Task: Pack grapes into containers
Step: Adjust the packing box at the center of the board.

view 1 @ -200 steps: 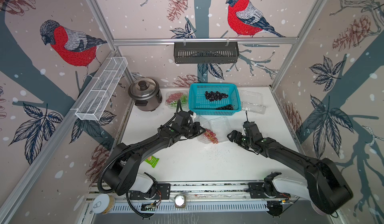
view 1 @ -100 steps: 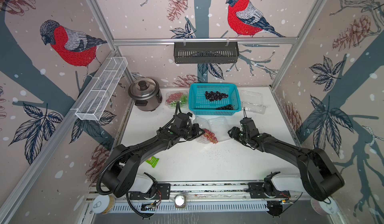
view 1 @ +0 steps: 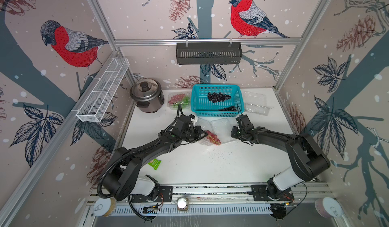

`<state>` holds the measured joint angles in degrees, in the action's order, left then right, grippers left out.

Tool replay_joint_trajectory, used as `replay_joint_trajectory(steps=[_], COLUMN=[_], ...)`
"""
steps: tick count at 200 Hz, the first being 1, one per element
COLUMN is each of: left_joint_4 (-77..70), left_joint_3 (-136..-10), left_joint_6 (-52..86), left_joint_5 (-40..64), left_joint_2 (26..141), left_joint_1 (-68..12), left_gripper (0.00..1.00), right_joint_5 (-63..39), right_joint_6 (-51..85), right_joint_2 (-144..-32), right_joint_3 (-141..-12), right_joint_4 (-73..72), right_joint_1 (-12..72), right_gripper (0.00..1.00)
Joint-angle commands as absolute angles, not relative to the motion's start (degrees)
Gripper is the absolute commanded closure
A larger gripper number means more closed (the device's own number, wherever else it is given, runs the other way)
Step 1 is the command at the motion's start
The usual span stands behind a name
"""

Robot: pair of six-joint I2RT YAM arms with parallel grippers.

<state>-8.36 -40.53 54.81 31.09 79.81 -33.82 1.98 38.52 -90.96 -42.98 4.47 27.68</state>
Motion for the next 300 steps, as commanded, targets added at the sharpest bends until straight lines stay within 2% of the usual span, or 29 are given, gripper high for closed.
replay_joint_trajectory(steps=[1, 22, 58, 152, 213, 300], left_joint_4=[-10.14, -9.63, -8.84, -4.03, -4.57, -3.51], left_joint_3=[-40.25, -40.3, -40.98, -46.45, -51.1, -56.85], left_joint_6=[55.24, 55.45, 56.31, 53.75, 51.42, 45.73], left_joint_5=[31.3, 31.19, 31.22, 29.18, 28.45, 26.58], left_joint_2=[79.04, 78.11, 76.13, 75.81, 82.15, 94.19], left_joint_1=[-33.66, -33.66, -33.68, -31.87, -31.55, -31.55], left_gripper=[1.0, 1.0, 1.0, 1.0, 1.0, 1.0], right_joint_5=[7.78, 10.64, 13.65, 20.74, 25.43, 25.37], right_joint_6=[34.5, 32.95, 31.6, 27.0, 25.01, 22.07], right_joint_2=[-92.16, -92.71, -91.34, -84.95, -80.42, -76.11], right_joint_3=[-44.6, -45.3, -45.77, -49.44, -50.32, -49.66], right_joint_4=[7.54, 8.96, 11.15, 20.68, 26.2, 26.54], right_joint_1=[28.79, 30.02, 30.97, 35.73, 40.82, 41.96], right_gripper=[0.74, 0.82, 0.89, 0.89, 0.88, 0.87])
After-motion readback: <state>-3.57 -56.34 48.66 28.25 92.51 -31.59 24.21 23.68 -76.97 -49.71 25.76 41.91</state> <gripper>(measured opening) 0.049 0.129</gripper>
